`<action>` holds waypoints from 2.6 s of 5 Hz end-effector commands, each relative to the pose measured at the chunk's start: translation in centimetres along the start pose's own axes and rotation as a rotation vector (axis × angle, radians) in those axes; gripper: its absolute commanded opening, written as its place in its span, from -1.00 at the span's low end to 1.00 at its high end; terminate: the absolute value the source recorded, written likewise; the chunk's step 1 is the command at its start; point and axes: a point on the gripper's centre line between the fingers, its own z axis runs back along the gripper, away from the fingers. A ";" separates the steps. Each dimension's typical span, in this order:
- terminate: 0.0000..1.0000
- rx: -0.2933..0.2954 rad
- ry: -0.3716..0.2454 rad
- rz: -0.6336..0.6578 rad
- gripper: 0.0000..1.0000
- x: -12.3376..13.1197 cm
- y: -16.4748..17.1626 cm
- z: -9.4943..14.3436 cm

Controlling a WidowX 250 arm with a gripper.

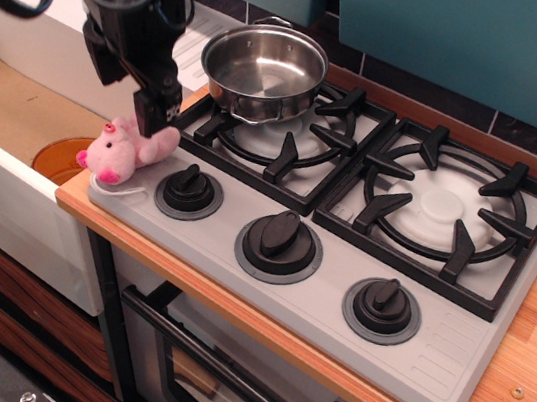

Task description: Put pan on stove and put stuffedpig in pan

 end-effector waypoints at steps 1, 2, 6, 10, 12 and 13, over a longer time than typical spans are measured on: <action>-1.00 0.053 -0.021 0.030 1.00 -0.4 0.1 0.1; -1.00 0.050 -0.013 0.038 1.00 -0.5 -0.2 -0.7; -1.00 0.008 0.047 0.066 -1.00 0.4 -0.9 -2.7; -1.00 0.028 0.244 0.002 -1.00 9.1 1.1 6.2; -1.00 0.017 0.221 -0.003 -1.00 12.4 -0.3 5.8; -1.00 -0.008 0.198 -0.021 1.00 12.7 -0.9 5.4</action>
